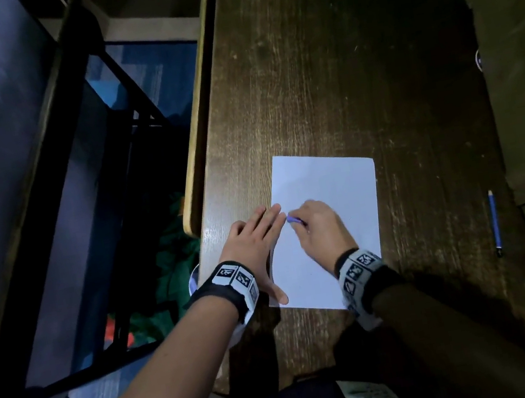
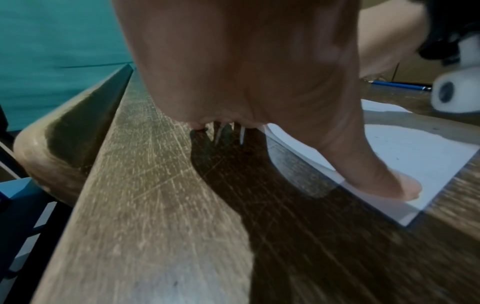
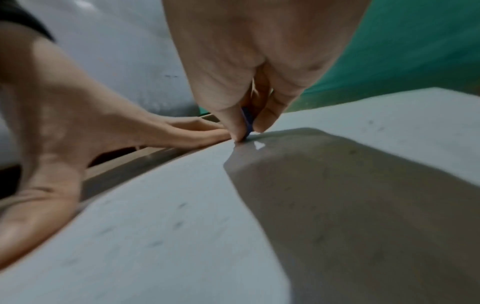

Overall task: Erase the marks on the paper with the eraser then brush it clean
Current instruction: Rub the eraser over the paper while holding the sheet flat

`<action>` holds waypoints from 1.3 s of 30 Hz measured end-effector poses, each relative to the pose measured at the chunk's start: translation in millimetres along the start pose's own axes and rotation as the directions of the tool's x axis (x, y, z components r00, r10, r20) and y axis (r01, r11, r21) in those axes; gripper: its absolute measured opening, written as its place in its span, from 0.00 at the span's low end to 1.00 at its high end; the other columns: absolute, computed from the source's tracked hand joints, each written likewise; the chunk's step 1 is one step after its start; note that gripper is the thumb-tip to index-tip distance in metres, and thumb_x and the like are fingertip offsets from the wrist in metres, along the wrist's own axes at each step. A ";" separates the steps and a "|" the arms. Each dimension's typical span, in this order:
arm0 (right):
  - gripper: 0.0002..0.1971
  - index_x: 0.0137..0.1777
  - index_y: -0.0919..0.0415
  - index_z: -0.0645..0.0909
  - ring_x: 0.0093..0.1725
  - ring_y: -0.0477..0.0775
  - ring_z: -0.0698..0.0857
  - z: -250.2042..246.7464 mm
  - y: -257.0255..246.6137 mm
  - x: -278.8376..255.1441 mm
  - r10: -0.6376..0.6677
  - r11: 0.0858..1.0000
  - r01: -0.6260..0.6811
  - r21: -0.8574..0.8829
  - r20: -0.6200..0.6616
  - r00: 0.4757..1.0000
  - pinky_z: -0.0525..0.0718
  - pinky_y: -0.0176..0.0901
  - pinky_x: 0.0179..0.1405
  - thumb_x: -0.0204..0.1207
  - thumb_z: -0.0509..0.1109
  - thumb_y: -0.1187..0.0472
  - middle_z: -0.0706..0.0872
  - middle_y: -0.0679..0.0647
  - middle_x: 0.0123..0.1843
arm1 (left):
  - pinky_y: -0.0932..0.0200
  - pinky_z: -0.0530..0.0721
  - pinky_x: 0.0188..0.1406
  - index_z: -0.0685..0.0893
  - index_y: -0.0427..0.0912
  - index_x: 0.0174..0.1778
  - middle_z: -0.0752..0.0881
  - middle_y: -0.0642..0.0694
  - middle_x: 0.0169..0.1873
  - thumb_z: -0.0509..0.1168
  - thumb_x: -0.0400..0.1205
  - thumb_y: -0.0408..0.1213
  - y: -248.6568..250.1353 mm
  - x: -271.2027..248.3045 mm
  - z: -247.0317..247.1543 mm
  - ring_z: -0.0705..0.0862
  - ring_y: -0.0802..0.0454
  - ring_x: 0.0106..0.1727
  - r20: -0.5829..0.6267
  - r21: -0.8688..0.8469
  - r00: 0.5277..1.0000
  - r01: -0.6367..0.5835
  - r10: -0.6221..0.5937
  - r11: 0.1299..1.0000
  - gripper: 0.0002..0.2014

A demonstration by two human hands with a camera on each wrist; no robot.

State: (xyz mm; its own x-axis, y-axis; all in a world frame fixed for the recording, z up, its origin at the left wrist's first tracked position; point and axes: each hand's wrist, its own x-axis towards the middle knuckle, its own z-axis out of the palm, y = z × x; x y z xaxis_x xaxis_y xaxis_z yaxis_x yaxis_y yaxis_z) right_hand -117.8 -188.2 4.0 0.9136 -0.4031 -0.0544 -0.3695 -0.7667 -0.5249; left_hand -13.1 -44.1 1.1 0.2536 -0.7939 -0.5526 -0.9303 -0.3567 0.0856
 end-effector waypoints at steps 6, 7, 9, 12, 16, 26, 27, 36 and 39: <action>0.10 0.43 0.61 0.86 0.43 0.59 0.79 3.7 -10.9 -66.3 -0.277 0.961 0.254 0.112 0.352 0.894 0.81 0.56 0.45 0.81 0.64 0.62 0.82 0.57 0.39 | 0.44 0.54 0.84 0.32 0.45 0.89 0.29 0.51 0.87 0.74 0.54 0.80 -1.1 0.3 0.5 0.32 0.47 0.89 -0.011 -0.014 1.000 0.007 -0.008 1.000 0.81; 0.09 0.44 0.62 0.86 0.44 0.61 0.80 1.6 -5.9 -50.0 -0.248 0.969 0.232 0.086 0.323 0.913 0.82 0.56 0.47 0.80 0.64 0.63 0.82 0.57 0.40 | 0.44 0.54 0.83 0.32 0.45 0.89 0.29 0.51 0.88 0.74 0.53 0.81 -1.4 0.8 0.3 0.33 0.47 0.89 -0.009 -0.017 1.000 0.004 -0.004 1.000 0.81; 0.08 0.44 0.63 0.87 0.44 0.60 0.81 -1.9 3.8 -12.5 -0.099 0.995 0.094 0.043 0.151 0.983 0.82 0.54 0.49 0.81 0.66 0.64 0.83 0.57 0.40 | 0.44 0.54 0.83 0.32 0.46 0.89 0.30 0.51 0.88 0.74 0.53 0.81 -1.9 1.4 0.6 0.33 0.47 0.89 0.000 -0.020 1.000 0.003 -0.003 1.000 0.81; 0.06 0.49 0.63 0.88 0.44 0.57 0.81 3.1 5.7 -3.6 0.005 0.998 -0.004 0.069 -0.015 1.000 0.82 0.50 0.49 0.80 0.69 0.65 0.83 0.55 0.40 | 0.43 0.53 0.84 0.32 0.46 0.89 0.31 0.51 0.88 0.74 0.53 0.81 0.1 0.3 0.8 0.34 0.47 0.89 0.001 -0.010 1.000 0.003 -0.003 1.000 0.81; 0.05 0.40 0.61 0.85 0.39 0.59 0.79 6.5 -11.0 -61.0 -0.239 0.968 0.206 0.145 0.272 0.932 0.83 0.56 0.42 0.76 0.68 0.66 0.80 0.56 0.36 | 0.43 0.53 0.84 0.35 0.46 0.89 0.32 0.50 0.88 0.75 0.54 0.80 1.0 -1.2 1.3 0.34 0.46 0.89 -0.010 -0.015 1.000 0.011 -0.011 1.000 0.80; 0.03 0.43 0.64 0.86 0.39 0.59 0.79 9.5 -5.0 -60.1 -0.262 0.954 0.229 0.191 0.168 0.950 0.82 0.49 0.46 0.76 0.71 0.70 0.81 0.57 0.37 | 0.43 0.54 0.84 0.33 0.46 0.89 0.30 0.51 0.88 0.75 0.53 0.80 1.4 -1.2 -0.2 0.32 0.46 0.88 0.006 -0.006 1.000 0.015 -0.015 1.000 0.81; 0.03 0.42 0.63 0.86 0.39 0.57 0.78 5.6 -5.5 -66.1 -0.323 0.938 0.278 0.206 0.235 0.917 0.79 0.47 0.45 0.76 0.72 0.70 0.80 0.56 0.36 | 0.43 0.54 0.83 0.32 0.46 0.89 0.29 0.51 0.88 0.75 0.53 0.80 0.3 -0.1 -0.4 0.32 0.46 0.88 0.004 -0.009 1.000 0.017 -0.017 1.000 0.81; 0.11 0.41 0.65 0.84 0.38 0.62 0.80 23.0 -1.2 -43.5 -0.116 0.987 0.112 0.118 0.029 0.993 0.84 0.55 0.41 0.82 0.64 0.62 0.81 0.60 0.36 | 0.43 0.52 0.83 0.31 0.47 0.89 0.28 0.52 0.87 0.76 0.52 0.79 2.4 0.3 -0.8 0.31 0.48 0.88 0.017 -0.032 1.000 0.018 -0.017 0.999 0.82; 0.07 0.41 0.63 0.84 0.37 0.62 0.78 15.0 -6.4 -76.7 -0.353 0.933 0.315 0.173 0.266 0.897 0.79 0.52 0.39 0.80 0.66 0.66 0.79 0.58 0.35 | 0.42 0.53 0.83 0.31 0.46 0.88 0.28 0.51 0.87 0.75 0.53 0.80 0.8 1.1 -2.0 0.31 0.47 0.88 0.016 -0.023 1.000 0.018 -0.017 1.000 0.82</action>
State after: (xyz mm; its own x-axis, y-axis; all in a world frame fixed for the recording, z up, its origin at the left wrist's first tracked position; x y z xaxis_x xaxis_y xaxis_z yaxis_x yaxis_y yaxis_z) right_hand -182.9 -144.9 -1.2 0.9951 0.0416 -0.0893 -0.0271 -0.7561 -0.6539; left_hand -13.1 -46.2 2.2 0.2654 -0.7795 -0.5673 -0.9194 -0.3818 0.0945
